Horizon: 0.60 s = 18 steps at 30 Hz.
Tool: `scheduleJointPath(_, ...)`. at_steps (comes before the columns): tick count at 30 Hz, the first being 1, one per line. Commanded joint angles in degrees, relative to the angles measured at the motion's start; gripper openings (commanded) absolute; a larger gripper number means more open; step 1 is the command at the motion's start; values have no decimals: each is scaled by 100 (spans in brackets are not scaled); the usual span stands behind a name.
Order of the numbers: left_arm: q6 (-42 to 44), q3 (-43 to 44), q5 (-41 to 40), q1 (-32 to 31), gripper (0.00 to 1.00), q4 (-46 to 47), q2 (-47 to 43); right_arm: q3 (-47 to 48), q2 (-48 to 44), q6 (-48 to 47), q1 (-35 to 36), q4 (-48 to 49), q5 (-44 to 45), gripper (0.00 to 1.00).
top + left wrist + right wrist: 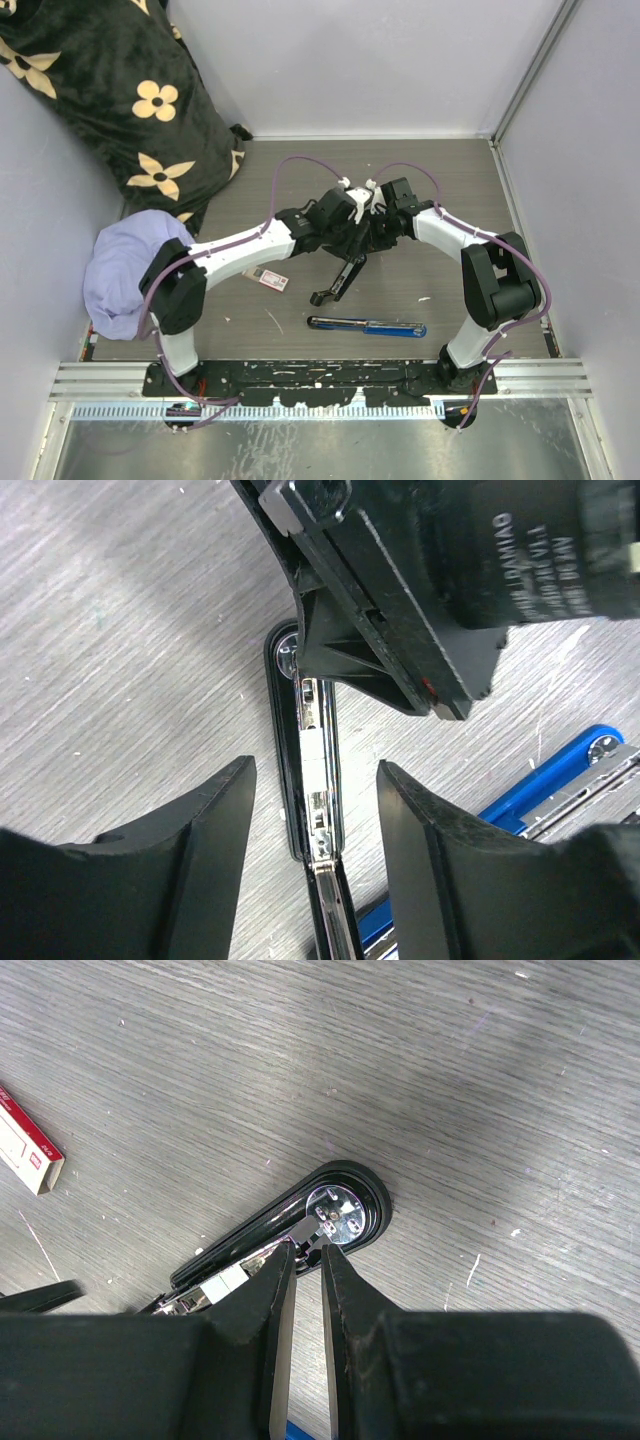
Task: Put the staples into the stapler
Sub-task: Install the staple into the stapler, then close the stapler at the center of the board.
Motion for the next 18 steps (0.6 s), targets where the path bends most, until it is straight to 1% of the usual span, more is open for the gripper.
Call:
scheduleJointPath(1, 31, -100, -170, 88, 55, 278, -576, -254, 314, -171, 72, -566, 181, 20)
scheduleJointPath(6, -63, -557, -177, 213, 63, 212, -1267, -253, 368, -153, 78, -576, 207, 20)
scheduleJointPath(9, -127, -915, -282, 230, 67, -77, -1967, -237, 375, -145, 71, -593, 248, 20)
scheduleJointPath(13, -514, -1611, -405, 164, 73, -516, -2915, -186, 433, -121, 78, -618, 303, 20)
scheduleJointPath(18, -1133, -2495, -231, -154, 73, -714, -4039, -152, 486, -101, 74, -629, 441, 20)
